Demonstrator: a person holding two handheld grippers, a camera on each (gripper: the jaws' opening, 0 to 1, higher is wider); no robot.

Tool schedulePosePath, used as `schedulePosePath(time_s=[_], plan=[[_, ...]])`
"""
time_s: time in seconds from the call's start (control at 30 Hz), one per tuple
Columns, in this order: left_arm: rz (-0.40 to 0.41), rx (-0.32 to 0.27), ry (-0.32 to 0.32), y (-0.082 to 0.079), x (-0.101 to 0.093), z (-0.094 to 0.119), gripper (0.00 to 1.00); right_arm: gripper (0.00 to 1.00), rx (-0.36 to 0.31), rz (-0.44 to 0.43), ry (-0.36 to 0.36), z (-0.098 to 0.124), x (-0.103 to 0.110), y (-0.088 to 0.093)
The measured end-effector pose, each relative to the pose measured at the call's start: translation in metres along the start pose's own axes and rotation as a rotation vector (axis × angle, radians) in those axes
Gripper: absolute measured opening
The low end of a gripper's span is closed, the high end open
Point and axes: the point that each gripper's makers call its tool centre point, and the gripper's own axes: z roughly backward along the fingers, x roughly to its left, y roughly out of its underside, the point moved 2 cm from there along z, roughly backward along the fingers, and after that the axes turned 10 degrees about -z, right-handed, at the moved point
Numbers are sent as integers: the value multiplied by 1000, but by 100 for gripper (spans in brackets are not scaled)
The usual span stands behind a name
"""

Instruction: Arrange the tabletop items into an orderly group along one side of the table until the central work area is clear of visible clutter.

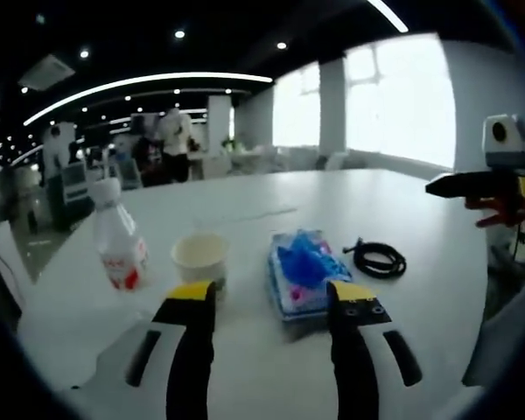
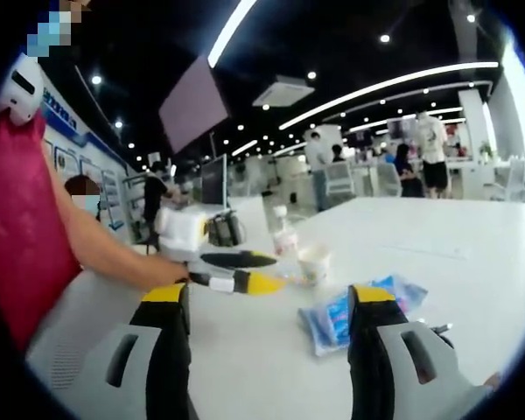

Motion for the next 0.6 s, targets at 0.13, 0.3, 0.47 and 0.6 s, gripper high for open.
schedulePosePath(time_s=[0.13, 0.3, 0.47, 0.6], plan=[[-4, 5, 32, -2, -8, 5, 53, 73, 10, 6, 3, 0, -3, -1], [5, 6, 69, -7, -19, 11, 59, 73, 19, 16, 5, 1, -12, -4], [14, -4, 94, -13, -27, 17, 61, 73, 34, 27, 9, 1, -19, -8], [29, 11, 104, -12, -31, 21, 64, 73, 52, 35, 13, 1, -28, -9]])
